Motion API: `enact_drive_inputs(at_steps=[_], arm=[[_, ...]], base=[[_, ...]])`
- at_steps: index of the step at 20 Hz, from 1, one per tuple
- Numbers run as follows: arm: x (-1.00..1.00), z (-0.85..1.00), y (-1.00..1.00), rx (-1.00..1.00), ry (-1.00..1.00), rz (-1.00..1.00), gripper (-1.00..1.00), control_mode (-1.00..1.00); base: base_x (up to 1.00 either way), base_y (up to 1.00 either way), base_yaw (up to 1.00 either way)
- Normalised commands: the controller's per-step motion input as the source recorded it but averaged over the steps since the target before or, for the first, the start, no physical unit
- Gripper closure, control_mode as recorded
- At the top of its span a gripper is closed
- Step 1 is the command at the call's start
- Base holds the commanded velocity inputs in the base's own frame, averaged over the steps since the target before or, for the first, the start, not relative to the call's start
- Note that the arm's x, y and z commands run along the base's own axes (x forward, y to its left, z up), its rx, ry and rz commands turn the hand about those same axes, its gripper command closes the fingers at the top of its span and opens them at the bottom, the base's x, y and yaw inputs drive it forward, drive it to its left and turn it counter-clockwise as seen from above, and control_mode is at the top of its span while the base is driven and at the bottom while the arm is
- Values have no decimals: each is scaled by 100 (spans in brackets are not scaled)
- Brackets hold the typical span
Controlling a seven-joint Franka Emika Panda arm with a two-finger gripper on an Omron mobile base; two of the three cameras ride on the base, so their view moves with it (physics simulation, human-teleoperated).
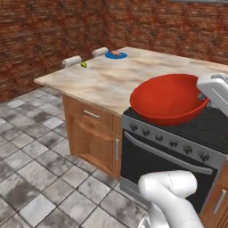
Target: Take the smaller bowl and place it next to the appetizer plate on the dining counter , and place the larger bowl next to the plate with cooked food.
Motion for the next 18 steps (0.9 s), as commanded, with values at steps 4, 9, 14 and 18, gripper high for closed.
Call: enact_drive_inputs(at_steps=[4, 9, 14, 18], arm=[[0, 0, 0, 0, 0, 0, 100, 100], [0, 0, 0, 0, 0, 0, 100, 100], [0, 0, 0, 0, 0, 0, 100, 100], [0, 0, 0, 0, 0, 0, 100, 100]], base=[[100, 100, 1], [100, 100, 0], [98, 100, -20], [81, 100, -43]])
